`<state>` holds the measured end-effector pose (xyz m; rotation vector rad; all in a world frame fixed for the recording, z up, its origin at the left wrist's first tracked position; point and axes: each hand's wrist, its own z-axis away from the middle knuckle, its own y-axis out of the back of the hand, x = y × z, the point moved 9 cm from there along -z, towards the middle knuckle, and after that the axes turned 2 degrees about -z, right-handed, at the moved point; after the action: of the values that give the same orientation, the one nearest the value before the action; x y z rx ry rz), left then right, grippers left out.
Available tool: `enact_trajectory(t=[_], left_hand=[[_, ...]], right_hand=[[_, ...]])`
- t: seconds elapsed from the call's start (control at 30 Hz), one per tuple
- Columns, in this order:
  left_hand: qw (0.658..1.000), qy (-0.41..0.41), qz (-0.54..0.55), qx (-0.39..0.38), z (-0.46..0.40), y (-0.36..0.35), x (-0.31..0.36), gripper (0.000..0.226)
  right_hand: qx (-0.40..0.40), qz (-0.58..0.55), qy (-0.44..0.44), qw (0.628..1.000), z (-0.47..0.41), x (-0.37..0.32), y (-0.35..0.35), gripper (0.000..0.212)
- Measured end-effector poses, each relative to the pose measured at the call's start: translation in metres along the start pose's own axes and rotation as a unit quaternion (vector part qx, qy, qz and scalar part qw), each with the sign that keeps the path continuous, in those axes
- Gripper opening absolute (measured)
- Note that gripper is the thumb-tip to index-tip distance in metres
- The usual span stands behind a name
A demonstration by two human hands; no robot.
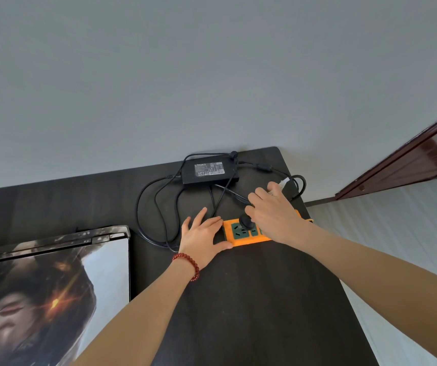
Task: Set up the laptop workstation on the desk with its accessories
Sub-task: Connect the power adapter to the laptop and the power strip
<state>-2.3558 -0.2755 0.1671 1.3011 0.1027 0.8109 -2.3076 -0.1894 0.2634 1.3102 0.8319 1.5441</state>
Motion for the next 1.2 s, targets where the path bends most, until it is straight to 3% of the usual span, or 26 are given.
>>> enact_trajectory(t=[0.33, 0.47, 0.67, 1.2], left_hand=[[1.000, -0.002, -0.002, 0.015, 0.001, 0.003, 0.001, 0.068], [1.000, -0.004, -0.005, 0.025, 0.002, 0.004, 0.001, 0.068], [0.999, -0.011, -0.040, 0.025, 0.002, 0.006, 0.004, 0.068], [0.998, -0.019, -0.065, 0.006, -0.001, 0.004, 0.000, 0.068]], right_hand=[[0.026, 0.042, 0.116, 0.992, -0.001, -0.030, 0.004, 0.011], [0.007, 0.029, 0.098, 0.995, -0.003, -0.024, 0.003, 0.011], [-0.091, -0.034, 0.048, 0.994, -0.007, -0.024, -0.009, 0.010], [-0.032, -0.047, 0.099, 0.993, -0.008, -0.043, -0.015, 0.012]])
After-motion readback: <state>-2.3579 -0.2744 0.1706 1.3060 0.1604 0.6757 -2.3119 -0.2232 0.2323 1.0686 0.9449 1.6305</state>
